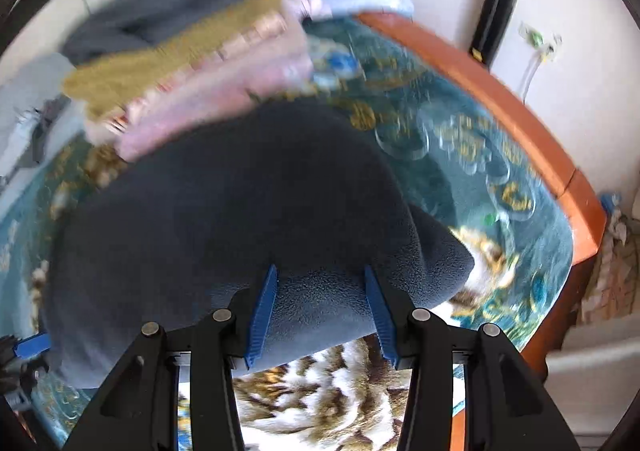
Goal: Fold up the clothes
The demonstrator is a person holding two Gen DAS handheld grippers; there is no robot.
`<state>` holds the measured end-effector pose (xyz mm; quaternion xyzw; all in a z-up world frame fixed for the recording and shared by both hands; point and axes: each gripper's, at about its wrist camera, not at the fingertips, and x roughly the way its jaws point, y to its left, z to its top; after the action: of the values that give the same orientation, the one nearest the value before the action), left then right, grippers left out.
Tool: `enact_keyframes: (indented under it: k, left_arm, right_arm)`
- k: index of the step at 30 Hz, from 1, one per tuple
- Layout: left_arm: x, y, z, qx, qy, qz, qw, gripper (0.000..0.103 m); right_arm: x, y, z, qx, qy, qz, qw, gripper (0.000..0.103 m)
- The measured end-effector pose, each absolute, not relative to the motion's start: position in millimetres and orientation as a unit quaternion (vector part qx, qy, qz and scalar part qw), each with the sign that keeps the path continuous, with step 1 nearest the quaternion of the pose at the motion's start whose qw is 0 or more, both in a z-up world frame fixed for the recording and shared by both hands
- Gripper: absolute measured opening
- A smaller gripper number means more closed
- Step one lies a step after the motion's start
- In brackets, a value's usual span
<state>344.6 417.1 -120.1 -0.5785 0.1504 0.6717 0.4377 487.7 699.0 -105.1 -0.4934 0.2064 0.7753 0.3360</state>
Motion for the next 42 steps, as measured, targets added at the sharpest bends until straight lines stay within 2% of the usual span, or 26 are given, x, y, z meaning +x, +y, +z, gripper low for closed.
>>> enact_keyframes:
  k: [3,5,11,17,21,28,31,36,39,41,42]
  left_arm:
    - [344,432,-129,-0.585,0.194,0.655,0.438,0.054]
    - [340,432,-126,-0.590,0.181,0.653,0.439,0.055]
    - [339,407,-123,-0.575,0.118,0.673,0.450,0.060]
    - [349,389,-115,-0.555,0.056,0.700,0.447,0.083]
    - [363,380,-107,-0.525,0.074,0.739,0.415,0.103]
    - [378,356,-118,-0.528,0.092,0.744,0.399,0.103]
    - [382,352,-126,-0.533,0.107,0.738,0.400,0.103]
    - [388,344,-129,-0.531,0.116,0.739,0.398,0.103]
    - [386,342,-134,-0.535,0.123,0.741,0.387,0.103]
    - [381,338,-139,-0.547,0.113,0.739,0.376,0.103]
    - [379,335,-141,-0.553,0.107,0.739,0.371,0.103]
  right_arm:
    - [486,710,-129,-0.512,0.234,0.750,0.347,0.050]
    - [487,705,-129,-0.507,0.228,0.755,0.348,0.055]
    - [494,683,-122,-0.485,0.212,0.772,0.352,0.056]
    - [512,636,-129,-0.456,0.224,0.788,0.348,0.056]
    - [524,605,-134,-0.436,0.232,0.798,0.346,0.057]
    - [525,575,-154,-0.439,0.240,0.797,0.338,0.062]
    - [524,567,-159,-0.439,0.239,0.796,0.342,0.070]
    - [522,562,-160,-0.442,0.223,0.797,0.347,0.071]
    - [522,558,-161,-0.445,0.216,0.797,0.347,0.075]
    - [522,555,-161,-0.446,0.211,0.797,0.348,0.092]
    - [522,553,-160,-0.446,0.211,0.797,0.348,0.094]
